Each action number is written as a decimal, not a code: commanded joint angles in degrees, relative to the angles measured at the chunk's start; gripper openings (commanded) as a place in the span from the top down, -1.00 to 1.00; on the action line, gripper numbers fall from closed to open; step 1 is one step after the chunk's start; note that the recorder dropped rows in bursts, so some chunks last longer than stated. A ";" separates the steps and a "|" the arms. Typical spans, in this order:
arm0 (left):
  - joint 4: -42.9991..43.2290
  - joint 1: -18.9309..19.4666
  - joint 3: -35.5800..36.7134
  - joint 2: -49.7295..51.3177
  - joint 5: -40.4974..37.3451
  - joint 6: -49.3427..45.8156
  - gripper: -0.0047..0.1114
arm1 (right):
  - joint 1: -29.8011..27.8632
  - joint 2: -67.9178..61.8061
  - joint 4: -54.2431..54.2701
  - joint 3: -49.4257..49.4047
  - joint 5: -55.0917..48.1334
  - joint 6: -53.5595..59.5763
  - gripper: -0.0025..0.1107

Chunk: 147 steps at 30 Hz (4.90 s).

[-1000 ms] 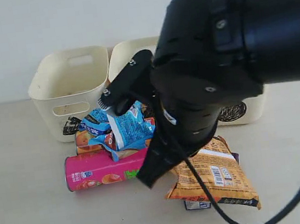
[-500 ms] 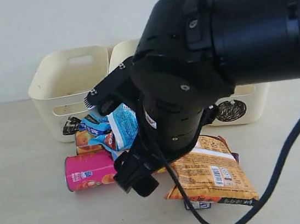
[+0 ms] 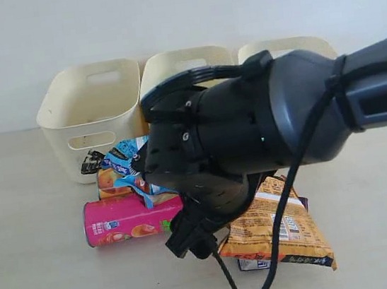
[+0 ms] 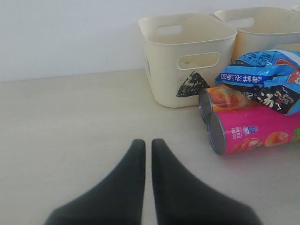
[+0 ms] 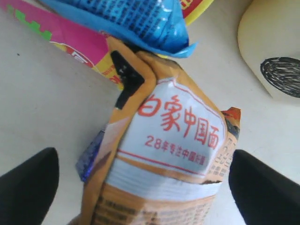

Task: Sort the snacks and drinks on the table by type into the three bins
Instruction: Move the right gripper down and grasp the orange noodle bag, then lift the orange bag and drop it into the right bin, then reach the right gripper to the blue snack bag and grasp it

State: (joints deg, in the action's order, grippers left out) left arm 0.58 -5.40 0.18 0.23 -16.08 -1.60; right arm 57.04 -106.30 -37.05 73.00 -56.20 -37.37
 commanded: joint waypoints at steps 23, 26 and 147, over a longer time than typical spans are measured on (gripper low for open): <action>0.19 0.17 -0.18 -0.23 0.13 0.49 0.85 | -2.75 -0.21 4.36 0.38 -6.01 7.87 0.96; 0.19 0.17 -0.18 -0.23 0.13 0.49 0.85 | -2.75 1.24 4.25 0.38 -7.71 9.37 0.96; 0.19 0.17 -0.18 -0.23 0.12 0.49 0.85 | -13.70 -1.55 38.30 15.83 21.33 40.93 -0.76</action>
State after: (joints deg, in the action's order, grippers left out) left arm 0.58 -5.40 0.18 0.23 -16.08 -1.60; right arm 43.31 -105.73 1.17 86.00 -33.10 4.40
